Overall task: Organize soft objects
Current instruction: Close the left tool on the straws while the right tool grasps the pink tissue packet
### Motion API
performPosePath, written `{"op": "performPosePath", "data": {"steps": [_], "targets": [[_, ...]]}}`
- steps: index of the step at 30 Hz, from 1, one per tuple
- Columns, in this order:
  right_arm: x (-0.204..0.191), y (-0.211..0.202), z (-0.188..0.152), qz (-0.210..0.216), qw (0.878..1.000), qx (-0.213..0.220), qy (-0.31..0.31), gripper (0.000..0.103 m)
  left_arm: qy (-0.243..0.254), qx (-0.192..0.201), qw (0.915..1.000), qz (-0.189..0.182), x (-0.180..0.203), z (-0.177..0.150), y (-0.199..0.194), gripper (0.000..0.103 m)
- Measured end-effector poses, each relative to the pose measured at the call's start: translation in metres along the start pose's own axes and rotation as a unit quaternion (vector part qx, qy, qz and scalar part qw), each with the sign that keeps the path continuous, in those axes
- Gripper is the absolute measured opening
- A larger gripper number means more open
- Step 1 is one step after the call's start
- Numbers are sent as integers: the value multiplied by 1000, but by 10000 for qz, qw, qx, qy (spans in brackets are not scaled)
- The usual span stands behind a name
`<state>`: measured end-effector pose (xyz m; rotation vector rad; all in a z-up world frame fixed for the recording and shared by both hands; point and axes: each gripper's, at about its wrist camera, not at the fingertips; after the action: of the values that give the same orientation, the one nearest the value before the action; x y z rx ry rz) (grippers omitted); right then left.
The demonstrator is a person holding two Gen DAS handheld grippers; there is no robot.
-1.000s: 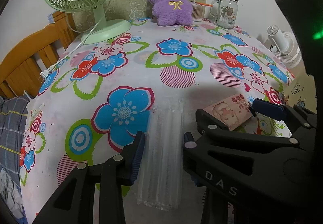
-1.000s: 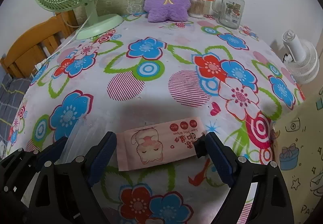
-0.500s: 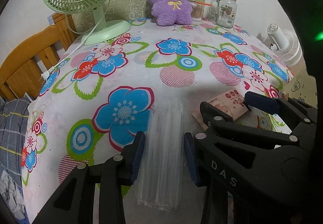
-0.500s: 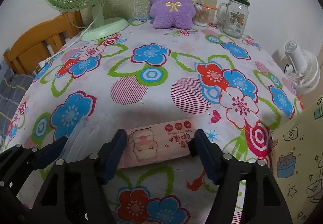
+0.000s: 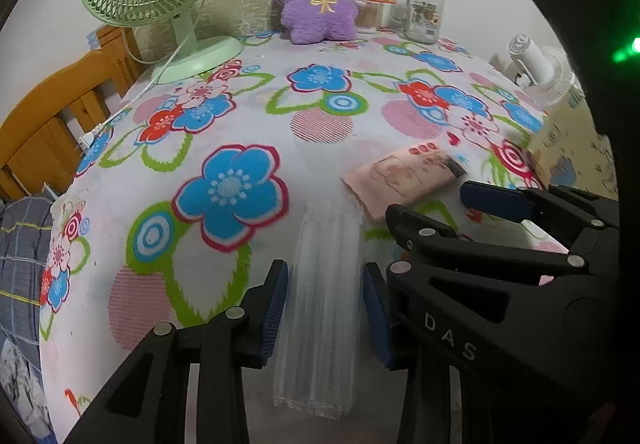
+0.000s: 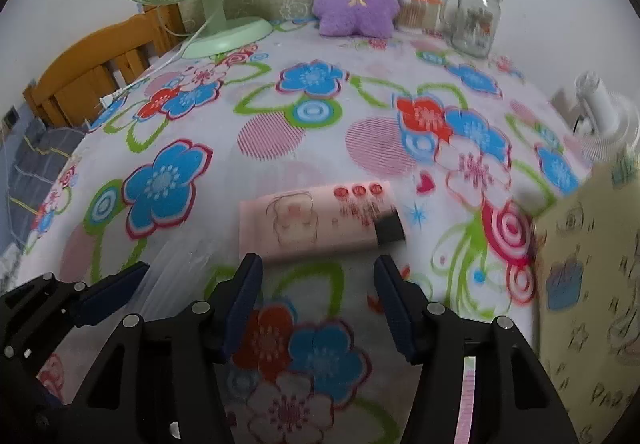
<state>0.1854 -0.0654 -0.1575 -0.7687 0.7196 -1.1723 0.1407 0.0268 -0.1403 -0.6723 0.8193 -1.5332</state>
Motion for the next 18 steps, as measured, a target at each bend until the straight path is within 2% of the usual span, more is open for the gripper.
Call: {"op": "performPosePath", "data": {"steps": [4, 10, 18], "targets": [[0, -10, -9, -103, 9999, 36, -48, 61, 13, -20, 10000, -19, 4, -5, -5, 39], [-1, -17, -17, -36, 9999, 26, -122, 61, -9, -50, 10000, -31, 5, -11, -10, 39], [-5, -22, -13, -153, 9992, 138, -341, 61, -29, -3, 10000, 73, 7, -8, -9, 39]]}}
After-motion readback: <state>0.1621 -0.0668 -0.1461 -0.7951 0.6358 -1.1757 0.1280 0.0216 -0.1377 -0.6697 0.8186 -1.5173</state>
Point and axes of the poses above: each gripper's, at about its wrist camera, not at the fingertips, and y roughly the way its jaws point, x to its right, z to its top, and after that the axes turned 3 degrees about z, right-handed
